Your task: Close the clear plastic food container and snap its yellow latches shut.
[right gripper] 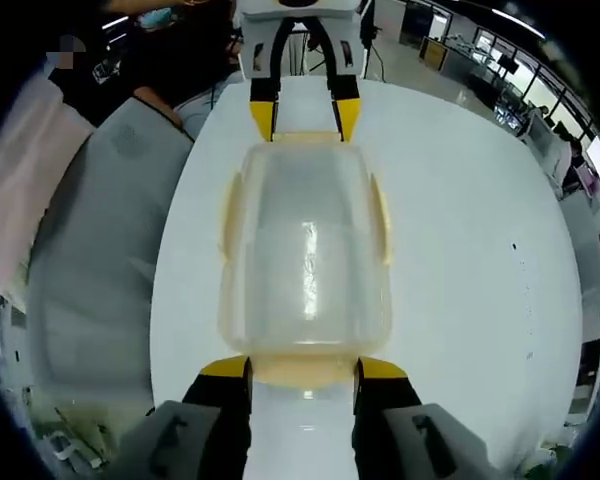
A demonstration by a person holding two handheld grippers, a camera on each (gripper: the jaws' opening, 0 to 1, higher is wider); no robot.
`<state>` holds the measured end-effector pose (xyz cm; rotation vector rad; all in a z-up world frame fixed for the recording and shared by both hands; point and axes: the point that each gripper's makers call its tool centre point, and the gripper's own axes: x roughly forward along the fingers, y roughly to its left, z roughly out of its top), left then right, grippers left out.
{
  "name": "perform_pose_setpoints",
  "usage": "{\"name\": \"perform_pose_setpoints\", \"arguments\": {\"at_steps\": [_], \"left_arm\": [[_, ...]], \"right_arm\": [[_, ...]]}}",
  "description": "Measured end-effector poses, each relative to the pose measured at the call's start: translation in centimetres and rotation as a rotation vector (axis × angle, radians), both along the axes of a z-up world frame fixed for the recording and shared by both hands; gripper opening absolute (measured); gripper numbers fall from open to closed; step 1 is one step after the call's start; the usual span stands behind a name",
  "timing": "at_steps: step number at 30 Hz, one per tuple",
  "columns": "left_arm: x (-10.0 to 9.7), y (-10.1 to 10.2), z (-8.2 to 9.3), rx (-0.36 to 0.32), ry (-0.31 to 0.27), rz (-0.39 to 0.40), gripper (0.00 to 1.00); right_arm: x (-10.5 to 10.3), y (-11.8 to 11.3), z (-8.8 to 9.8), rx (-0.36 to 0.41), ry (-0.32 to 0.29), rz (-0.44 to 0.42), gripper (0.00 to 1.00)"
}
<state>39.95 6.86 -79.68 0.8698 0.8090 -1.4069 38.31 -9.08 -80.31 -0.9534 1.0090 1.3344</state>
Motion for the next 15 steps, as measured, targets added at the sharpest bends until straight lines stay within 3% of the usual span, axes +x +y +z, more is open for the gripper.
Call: {"name": "perform_pose_setpoints", "arguments": {"at_steps": [7, 15], "left_arm": [[0.0, -2.6, 0.1, -0.018, 0.002, 0.027, 0.37], [-0.2, -4.2, 0.0, -0.016, 0.015, 0.021, 0.37]], "right_arm": [[0.6, -2.7, -0.1, -0.059, 0.003, 0.02, 0.37], [0.1, -4.4, -0.4, -0.077, 0.018, 0.015, 0.37]]}}
